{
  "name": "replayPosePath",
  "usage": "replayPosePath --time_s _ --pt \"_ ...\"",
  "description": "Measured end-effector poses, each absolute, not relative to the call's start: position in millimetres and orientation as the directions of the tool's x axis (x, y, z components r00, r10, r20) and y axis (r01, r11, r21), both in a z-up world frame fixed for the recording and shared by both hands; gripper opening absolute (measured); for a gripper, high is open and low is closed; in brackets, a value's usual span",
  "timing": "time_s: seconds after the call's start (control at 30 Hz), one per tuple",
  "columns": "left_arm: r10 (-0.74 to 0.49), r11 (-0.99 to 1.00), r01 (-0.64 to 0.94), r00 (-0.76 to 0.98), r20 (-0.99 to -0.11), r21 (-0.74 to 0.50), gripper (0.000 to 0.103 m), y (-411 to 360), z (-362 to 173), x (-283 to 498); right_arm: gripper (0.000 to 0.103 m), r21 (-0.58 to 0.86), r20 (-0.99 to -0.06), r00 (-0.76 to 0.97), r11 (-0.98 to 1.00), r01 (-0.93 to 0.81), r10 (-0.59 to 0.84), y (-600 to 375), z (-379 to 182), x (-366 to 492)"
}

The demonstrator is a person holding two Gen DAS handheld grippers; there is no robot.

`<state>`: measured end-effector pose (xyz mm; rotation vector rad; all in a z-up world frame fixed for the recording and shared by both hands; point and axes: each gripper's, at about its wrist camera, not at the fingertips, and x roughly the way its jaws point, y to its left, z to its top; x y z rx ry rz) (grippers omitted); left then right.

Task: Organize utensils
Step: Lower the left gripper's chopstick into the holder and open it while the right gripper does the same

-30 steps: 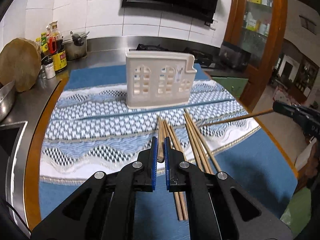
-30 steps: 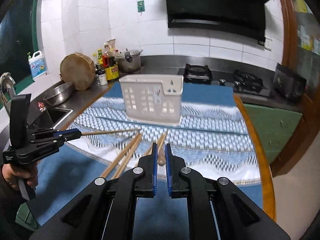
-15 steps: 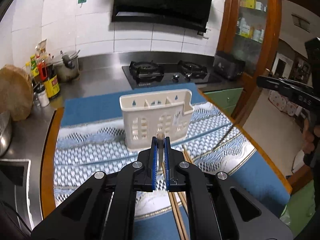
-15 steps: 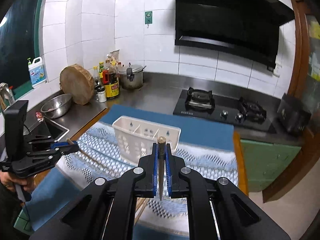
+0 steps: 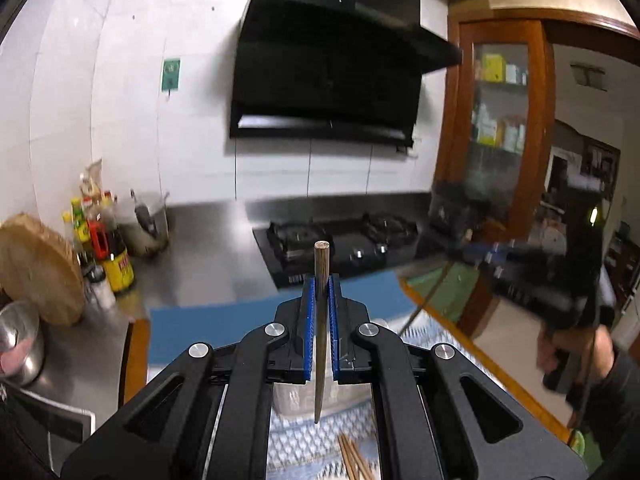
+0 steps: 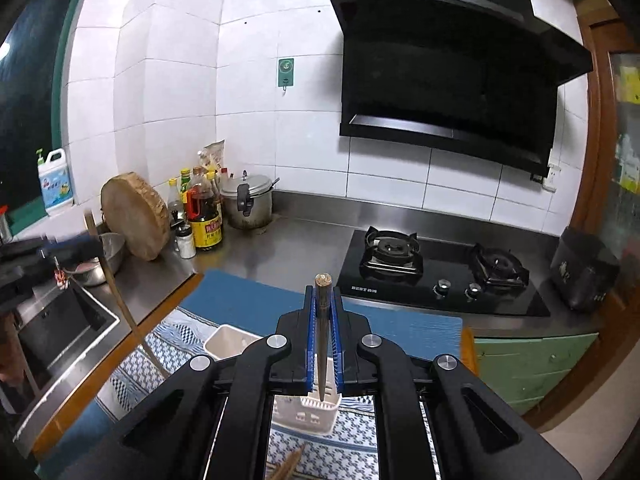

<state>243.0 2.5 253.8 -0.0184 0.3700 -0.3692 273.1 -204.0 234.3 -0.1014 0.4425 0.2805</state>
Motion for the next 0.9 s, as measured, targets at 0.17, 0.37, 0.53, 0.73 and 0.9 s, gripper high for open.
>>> replayPosePath --time_s 0.17,0.37,0.53,0.73,0.9 --pt "-0.339 0.941 0.326 0.89 -0.304 -0.093 0.005 -1.4 265.8 262.6 0.007 -0.04 -0.455 0.857 0.956 -0.292 0.243 -199.0 219.6 292.0" --pt "-0.302 0.953 0.285 0.912 -0.277 -0.1 0.005 -5.3 256.2 291.9 0.007 -0.036 -0.489 0.836 0.952 -0.304 0.249 -193.9 195.2 304.3" --pt "-0.277 0.961 0.26 0.904 -0.325 -0.096 0.005 -4.1 224.5 311.1 0.007 -0.04 -0.516 0.82 0.949 -0.313 0.249 -191.8 178.0 305.8" --pt "-0.281 0.96 0.261 0.883 -0.376 -0.106 0.006 -1.1 199.9 316.0 0.007 -0.021 -0.534 0.807 0.95 -0.313 0.254 -193.9 167.6 302.4" --pt "-0.274 0.961 0.264 0.88 -0.387 -0.08 0.016 -1.4 197.0 307.9 0.013 -0.036 -0.527 0.812 0.948 -0.315 0.25 -192.3 170.4 290.1"
